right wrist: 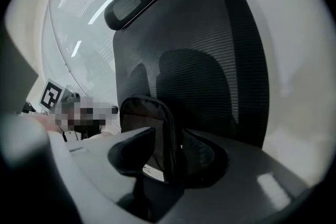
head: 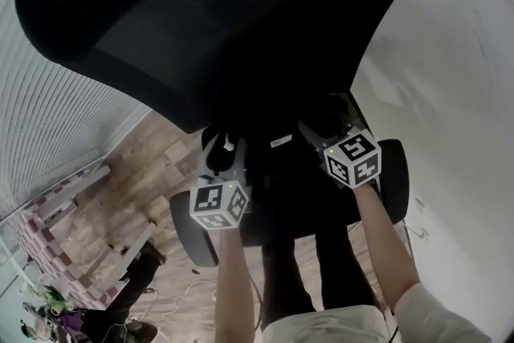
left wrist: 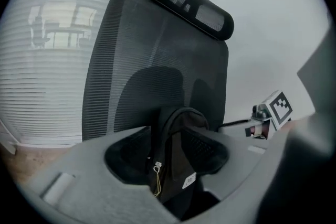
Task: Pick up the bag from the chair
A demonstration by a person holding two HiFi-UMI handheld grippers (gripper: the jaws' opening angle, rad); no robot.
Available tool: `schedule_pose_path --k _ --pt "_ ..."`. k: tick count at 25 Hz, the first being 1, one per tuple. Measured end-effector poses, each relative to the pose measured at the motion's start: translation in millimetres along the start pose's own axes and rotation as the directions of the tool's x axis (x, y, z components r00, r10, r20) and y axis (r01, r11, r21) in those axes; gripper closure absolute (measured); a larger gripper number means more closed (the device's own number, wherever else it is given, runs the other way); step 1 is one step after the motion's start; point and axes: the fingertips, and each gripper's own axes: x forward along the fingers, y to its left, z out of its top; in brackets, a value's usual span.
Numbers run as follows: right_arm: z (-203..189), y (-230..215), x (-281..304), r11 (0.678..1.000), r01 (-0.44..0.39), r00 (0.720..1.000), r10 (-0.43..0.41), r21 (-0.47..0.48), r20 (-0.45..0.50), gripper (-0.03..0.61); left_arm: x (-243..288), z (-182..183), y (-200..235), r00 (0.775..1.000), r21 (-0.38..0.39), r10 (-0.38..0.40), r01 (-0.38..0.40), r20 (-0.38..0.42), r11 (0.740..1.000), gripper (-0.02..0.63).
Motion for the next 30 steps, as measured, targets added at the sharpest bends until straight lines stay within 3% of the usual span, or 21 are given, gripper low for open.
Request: schedule_pose_path --k 2,4,6,14,17,20,26,30 --pt "-9.9 0.4 15.5 0.999 -0.034 0.999 0.034 0.024 -0.001 0.345 9.9 -9.6 5.2 1.000 -0.007 0.005 -0.005 -0.009 1.000 0.420" --pt "-14.8 -5.1 25.3 0.995 -0.069 0.998 0.068 0.073 0.018 0.303 19.1 -20.9 3.3 1.000 -0.020 -0.013 0.013 -0.028 1.000 0.373" --pt "-19.6 -10.9 32.9 0.990 -0.093 0.995 0.090 0.106 0.037 0.272 25.0 -31.9 -3.0 0.998 -0.012 -0.044 0.043 -0.055 0.999 0.368" --pt "-12.8 -11.1 62.4 0.976 -0.206 0.973 0.197 0.073 0.117 0.270 55.0 -55.6 -4.1 0.980 -0.011 -0.169 0.168 -0.104 0.986 0.360" --pt "-13.0 -8.3 68.0 0.966 -0.246 0.966 0.237 0.079 0.106 0.296 61.7 -56.0 -1.1 0.981 -0.034 -0.163 0.160 -0.103 0.986 0.362" --pt "-10.0 2.2 69.0 0.965 -0.255 0.963 0.247 0.066 0.107 0.400 63.5 -55.7 1.3 0.982 -0.066 -0.147 0.140 -0.115 0.988 0.381" --pt "-16.1 17.4 61.9 0.991 -0.121 0.990 0.116 0.053 0.079 0.467 53.6 -61.8 -4.3 0.984 -0.081 -0.128 0.119 -0.125 0.990 0.446" --pt "-16.1 30.7 44.6 0.995 -0.080 0.994 0.076 0.055 0.075 0.482 38.4 -58.0 -12.4 0.984 -0.070 -0.131 0.124 -0.121 0.990 0.456"
